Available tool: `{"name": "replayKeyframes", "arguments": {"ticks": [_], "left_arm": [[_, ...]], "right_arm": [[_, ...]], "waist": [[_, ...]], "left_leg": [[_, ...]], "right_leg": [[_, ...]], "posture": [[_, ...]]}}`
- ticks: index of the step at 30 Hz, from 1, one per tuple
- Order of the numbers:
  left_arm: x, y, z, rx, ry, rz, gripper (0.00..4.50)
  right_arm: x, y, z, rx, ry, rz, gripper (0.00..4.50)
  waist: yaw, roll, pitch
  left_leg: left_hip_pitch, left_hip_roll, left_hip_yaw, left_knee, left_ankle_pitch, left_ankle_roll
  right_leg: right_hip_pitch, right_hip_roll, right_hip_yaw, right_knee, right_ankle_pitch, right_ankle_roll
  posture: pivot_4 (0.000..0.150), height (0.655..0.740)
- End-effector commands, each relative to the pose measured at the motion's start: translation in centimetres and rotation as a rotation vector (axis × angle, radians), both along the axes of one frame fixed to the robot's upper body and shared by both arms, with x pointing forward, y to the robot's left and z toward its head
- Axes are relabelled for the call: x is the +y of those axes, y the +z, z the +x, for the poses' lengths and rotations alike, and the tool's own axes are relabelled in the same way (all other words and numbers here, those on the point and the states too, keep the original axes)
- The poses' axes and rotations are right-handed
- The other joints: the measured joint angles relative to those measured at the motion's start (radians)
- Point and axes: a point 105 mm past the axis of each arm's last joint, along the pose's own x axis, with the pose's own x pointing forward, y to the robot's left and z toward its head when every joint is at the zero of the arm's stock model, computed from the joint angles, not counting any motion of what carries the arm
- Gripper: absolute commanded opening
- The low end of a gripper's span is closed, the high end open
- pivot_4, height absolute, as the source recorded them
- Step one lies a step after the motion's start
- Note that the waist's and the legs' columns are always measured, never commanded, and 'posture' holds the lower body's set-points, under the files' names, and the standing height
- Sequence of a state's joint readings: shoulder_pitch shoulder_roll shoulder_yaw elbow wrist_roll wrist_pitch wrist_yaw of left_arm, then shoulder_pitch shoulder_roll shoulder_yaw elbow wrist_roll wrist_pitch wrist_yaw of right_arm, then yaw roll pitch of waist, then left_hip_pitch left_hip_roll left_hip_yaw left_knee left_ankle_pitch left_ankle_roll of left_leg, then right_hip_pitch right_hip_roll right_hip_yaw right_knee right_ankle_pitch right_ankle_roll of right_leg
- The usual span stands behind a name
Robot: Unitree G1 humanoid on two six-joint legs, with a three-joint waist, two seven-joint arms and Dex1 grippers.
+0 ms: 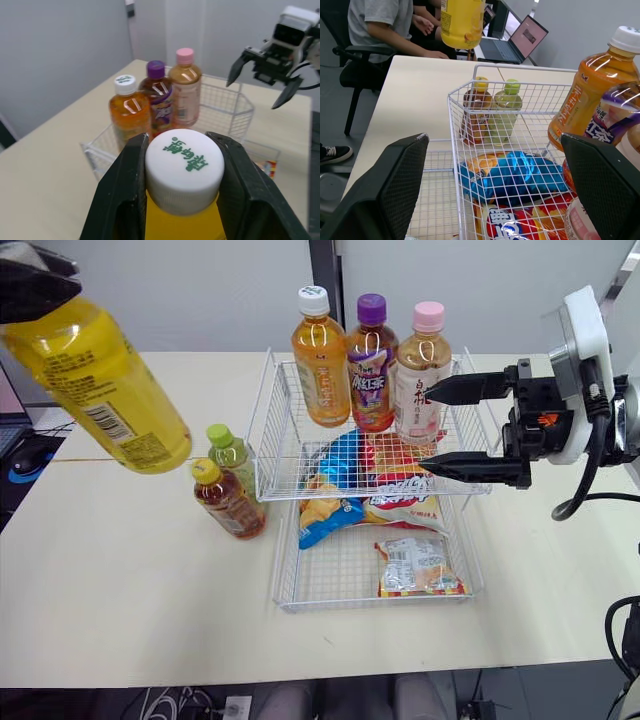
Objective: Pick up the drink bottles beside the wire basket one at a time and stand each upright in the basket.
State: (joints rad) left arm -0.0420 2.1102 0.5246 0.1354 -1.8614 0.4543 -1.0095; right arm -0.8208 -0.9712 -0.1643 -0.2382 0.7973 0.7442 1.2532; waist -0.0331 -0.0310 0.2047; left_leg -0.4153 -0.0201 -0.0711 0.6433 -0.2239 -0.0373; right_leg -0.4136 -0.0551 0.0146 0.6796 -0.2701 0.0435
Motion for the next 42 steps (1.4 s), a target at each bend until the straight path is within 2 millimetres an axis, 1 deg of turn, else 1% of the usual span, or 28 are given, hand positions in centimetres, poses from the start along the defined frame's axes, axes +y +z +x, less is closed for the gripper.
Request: {"name": "replayKeyframes", "arguments": {"ticks": [1,4,9,13,18,22,24,25,26,29,37,38,40,42], "left_arm": [[-2.2,4.9,-2.4,-0.174,-0.186,-0.062,1.39],[-2.8,5.9,-2.4,-0.189,-0.256,-0.072,1.39],[-4.2,5.7,-1.8,-0.201,-0.301,-0.092,1.39],[-6.3,4.5,-1.0,-0.230,-0.328,-0.105,1.39],[-9.6,2.4,-1.1,-0.260,-0.381,-0.131,1.39],[-11.3,0.5,-1.2,-0.268,-0.395,-0.132,1.39],[-11.9,0.0,-1.3,-0.265,-0.392,-0.152,1.39],[-12.1,-0.2,-1.2,-0.265,-0.384,-0.162,1.39],[-12.2,-0.7,-1.1,-0.295,-0.375,-0.126,1.39],[-12.6,-1.0,-0.9,-0.333,-0.340,-0.137,1.39],[-12.6,-1.4,-0.4,-0.301,-0.308,-0.175,1.39],[-12.4,-1.6,-0.1,-0.300,-0.297,-0.172,1.39],[-11.3,-1.9,1.2,-0.257,-0.266,-0.198,1.39],[-10.8,-2.0,1.9,-0.251,-0.239,-0.210,1.39]], "right_arm": [[-0.4,1.1,-1.0,-0.056,-0.021,0.010,4.50],[-0.5,1.0,-1.3,-0.058,-0.038,0.013,4.50],[-0.4,1.1,-1.6,-0.072,-0.052,0.016,4.50],[-0.5,1.4,-1.4,-0.092,-0.059,0.010,4.50],[-0.7,1.7,-1.5,-0.101,-0.082,0.000,4.50],[-1.5,1.4,-1.5,-0.104,-0.147,-0.028,4.50],[-1.9,1.4,-1.6,-0.104,-0.180,-0.030,4.50],[-2.1,1.4,-1.6,-0.102,-0.193,-0.032,4.50],[-2.4,1.4,-1.7,-0.099,-0.210,-0.035,4.50],[-3.3,1.2,-2.1,-0.075,-0.265,-0.052,4.50],[-4.0,0.3,-2.6,-0.043,-0.326,-0.067,4.50],[-4.0,0.3,-2.6,-0.044,-0.330,-0.068,4.50],[-4.1,0.3,-2.6,-0.044,-0.334,-0.067,4.50],[-4.1,0.3,-2.7,-0.045,-0.334,-0.066,4.50]], "waist": [[0.001,0.000,0.000],[-0.005,0.000,0.001],[-0.021,0.002,0.001],[-0.026,0.002,0.002],[-0.025,0.003,0.002],[-0.024,0.003,0.002],[-0.024,0.003,0.002],[-0.025,0.003,0.002],[-0.024,0.004,0.002],[-0.022,0.004,0.002],[-0.023,0.004,0.002],[-0.022,0.004,0.002],[-0.022,0.005,0.002],[-0.023,0.005,0.002]], "left_leg": [[0.000,0.000,0.000,0.000,0.000,0.000],[-0.001,0.000,0.001,0.000,0.000,0.000],[-0.001,-0.001,0.001,-0.001,0.000,0.000],[-0.001,-0.001,0.002,-0.001,0.000,0.000],[-0.002,-0.001,0.002,-0.001,0.000,0.000],[-0.002,-0.002,0.002,-0.001,0.000,0.000],[-0.002,-0.003,0.002,0.000,0.000,0.000],[-0.001,-0.003,0.003,0.000,0.000,0.000],[-0.001,-0.003,0.003,0.000,0.000,0.000],[-0.001,-0.003,0.003,0.000,0.000,0.000],[-0.001,-0.003,0.004,0.000,0.000,0.000],[-0.001,-0.003,0.004,0.000,0.000,0.000],[-0.001,-0.003,0.004,0.000,0.000,0.000],[0.000,-0.003,0.004,0.000,0.000,0.000]], "right_leg": [[0.000,0.000,0.000,0.000,0.000,0.000],[-0.001,0.000,0.000,0.000,-0.002,0.004],[-0.001,0.001,0.000,0.000,-0.002,0.004],[-0.001,0.001,0.000,0.001,-0.002,0.004],[-0.002,0.000,0.001,0.000,0.000,0.001],[-0.002,0.000,0.001,0.000,0.000,0.001],[-0.002,0.001,0.001,0.001,0.000,0.001],[-0.001,0.001,0.001,0.001,0.000,0.001],[-0.001,0.001,0.001,0.001,0.000,0.000],[-0.001,0.001,0.002,0.001,0.000,0.000],[-0.001,0.002,0.002,0.001,0.000,0.000],[-0.001,0.002,0.002,0.001,0.000,0.000],[-0.001,0.002,0.002,0.001,0.000,0.000],[0.000,0.002,0.002,0.001,0.000,0.000]], "posture": [[0.150,0.7400],[0.150,0.7400],[0.150,0.7400],[0.150,0.7400],[0.150,0.7400],[0.150,0.7400],[0.150,0.7400],[0.150,0.7400],[0.150,0.7400],[0.150,0.7400],[0.150,0.7400],[0.150,0.7400],[0.150,0.7400],[0.150,0.7400]]}}
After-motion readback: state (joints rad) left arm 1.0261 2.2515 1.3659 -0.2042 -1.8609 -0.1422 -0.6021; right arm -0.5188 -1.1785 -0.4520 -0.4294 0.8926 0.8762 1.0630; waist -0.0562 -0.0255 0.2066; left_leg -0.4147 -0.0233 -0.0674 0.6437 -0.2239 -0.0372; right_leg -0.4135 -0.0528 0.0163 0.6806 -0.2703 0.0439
